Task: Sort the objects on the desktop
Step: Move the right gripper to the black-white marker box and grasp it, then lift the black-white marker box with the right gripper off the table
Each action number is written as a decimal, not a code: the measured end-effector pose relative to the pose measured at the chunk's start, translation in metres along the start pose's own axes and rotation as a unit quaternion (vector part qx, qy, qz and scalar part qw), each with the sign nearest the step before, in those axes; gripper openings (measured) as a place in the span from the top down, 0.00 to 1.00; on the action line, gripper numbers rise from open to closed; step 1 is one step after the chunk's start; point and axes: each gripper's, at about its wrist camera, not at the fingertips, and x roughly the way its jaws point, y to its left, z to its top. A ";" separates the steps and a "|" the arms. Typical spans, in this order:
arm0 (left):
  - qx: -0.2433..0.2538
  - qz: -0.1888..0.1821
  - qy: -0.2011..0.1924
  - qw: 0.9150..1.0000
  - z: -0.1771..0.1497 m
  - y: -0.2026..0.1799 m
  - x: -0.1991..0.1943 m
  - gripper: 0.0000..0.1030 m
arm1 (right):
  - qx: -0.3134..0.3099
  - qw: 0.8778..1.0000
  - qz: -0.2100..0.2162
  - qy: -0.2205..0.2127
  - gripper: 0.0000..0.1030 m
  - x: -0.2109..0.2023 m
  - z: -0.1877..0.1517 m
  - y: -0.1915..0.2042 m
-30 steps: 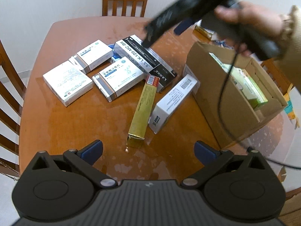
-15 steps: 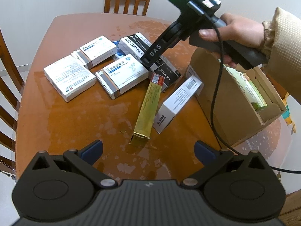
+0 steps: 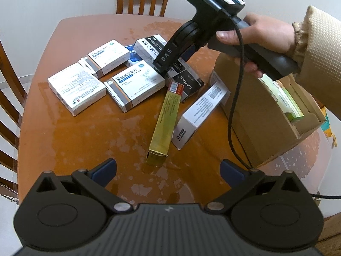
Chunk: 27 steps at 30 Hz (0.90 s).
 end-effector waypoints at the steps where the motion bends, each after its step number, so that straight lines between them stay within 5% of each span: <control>1: 0.001 0.001 0.000 1.000 0.000 0.000 0.000 0.00 | 0.013 1.000 0.005 -0.003 0.31 -0.002 0.000 -0.004; 19: 0.020 0.006 -0.004 1.000 -0.002 -0.017 -0.010 0.00 | 0.114 0.988 0.092 -0.042 0.33 -0.049 -0.010 -0.033; 27: 0.021 0.004 -0.003 1.000 -0.007 -0.023 -0.012 0.00 | 0.087 0.993 0.071 -0.029 0.33 -0.042 -0.017 -0.006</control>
